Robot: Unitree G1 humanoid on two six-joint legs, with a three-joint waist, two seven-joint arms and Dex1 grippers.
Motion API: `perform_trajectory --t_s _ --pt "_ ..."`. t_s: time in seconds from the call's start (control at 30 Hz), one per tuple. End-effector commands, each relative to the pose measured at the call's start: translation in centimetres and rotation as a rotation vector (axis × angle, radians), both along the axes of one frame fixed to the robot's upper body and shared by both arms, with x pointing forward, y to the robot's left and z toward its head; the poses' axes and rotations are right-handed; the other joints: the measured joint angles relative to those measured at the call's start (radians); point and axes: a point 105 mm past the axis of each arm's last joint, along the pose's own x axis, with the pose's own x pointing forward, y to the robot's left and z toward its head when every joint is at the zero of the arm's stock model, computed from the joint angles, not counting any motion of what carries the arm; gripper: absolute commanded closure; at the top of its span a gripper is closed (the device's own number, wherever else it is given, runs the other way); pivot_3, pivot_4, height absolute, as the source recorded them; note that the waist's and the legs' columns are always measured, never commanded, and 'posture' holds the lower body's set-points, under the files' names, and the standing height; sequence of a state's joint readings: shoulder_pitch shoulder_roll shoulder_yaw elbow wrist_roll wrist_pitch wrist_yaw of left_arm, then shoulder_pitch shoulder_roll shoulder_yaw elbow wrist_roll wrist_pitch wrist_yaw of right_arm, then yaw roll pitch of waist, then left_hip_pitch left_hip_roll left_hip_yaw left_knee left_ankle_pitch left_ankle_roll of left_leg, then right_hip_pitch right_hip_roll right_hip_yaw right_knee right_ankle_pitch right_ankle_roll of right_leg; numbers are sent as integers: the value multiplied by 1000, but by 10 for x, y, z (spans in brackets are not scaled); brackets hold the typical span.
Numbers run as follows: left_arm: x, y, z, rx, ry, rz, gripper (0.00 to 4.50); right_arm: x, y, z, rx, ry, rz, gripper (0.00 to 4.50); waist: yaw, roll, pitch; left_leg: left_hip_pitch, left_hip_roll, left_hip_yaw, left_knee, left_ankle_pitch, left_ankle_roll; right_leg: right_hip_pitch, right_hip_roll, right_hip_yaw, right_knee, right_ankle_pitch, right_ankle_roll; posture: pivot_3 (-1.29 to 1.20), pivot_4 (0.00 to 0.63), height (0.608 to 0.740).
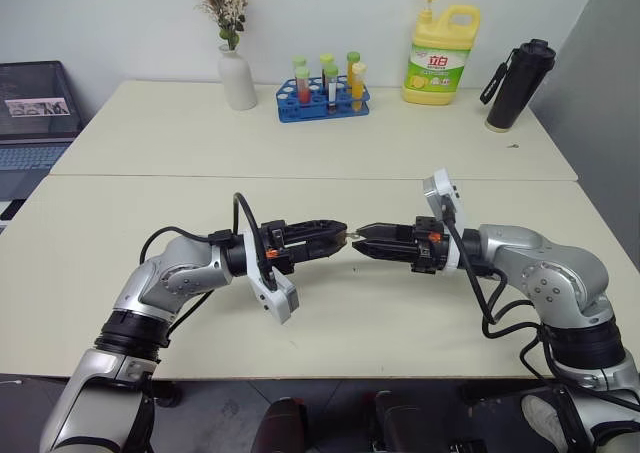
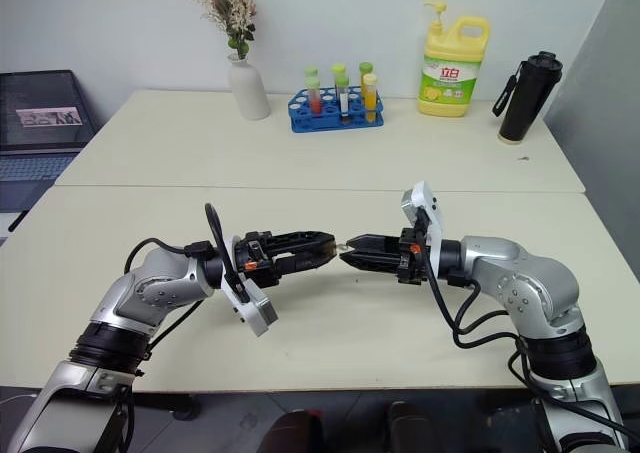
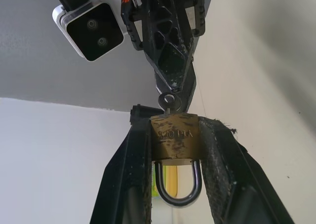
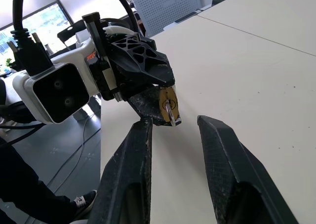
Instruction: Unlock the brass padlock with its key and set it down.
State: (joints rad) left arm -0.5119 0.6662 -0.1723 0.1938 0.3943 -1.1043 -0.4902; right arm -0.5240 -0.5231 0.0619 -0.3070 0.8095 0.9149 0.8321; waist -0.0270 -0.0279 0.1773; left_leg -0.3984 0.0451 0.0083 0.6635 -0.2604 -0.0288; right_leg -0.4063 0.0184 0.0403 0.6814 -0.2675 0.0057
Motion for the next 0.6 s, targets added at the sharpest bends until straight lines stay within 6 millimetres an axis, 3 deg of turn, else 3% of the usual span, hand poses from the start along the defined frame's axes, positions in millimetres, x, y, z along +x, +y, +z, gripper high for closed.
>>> perform_trajectory --t_s 0.03,0.13,0.17,0.6 --pt "-6 -2 7 -11 -34 -24 3525 -2 1 11 35 -29 18 3404 0 0 0 0 0 0 0 0 0 0 0 0 0 0 0 0 150 740" --pt "-6 -1 6 -11 -34 -23 3525 -3 2 11 35 -27 21 4367 0 0 0 0 0 0 0 0 0 0 0 0 0 0 0 0 150 740" --pt "-6 -2 6 -11 -35 -23 3525 -3 2 11 35 -24 20 4500 0 0 0 0 0 0 0 0 0 0 0 0 0 0 0 0 150 740" --pt "-9 -3 1 10 -25 -42 3525 -5 4 14 57 22 48 4500 0 0 0 0 0 0 0 0 0 0 0 0 0 0 0 0 150 740"
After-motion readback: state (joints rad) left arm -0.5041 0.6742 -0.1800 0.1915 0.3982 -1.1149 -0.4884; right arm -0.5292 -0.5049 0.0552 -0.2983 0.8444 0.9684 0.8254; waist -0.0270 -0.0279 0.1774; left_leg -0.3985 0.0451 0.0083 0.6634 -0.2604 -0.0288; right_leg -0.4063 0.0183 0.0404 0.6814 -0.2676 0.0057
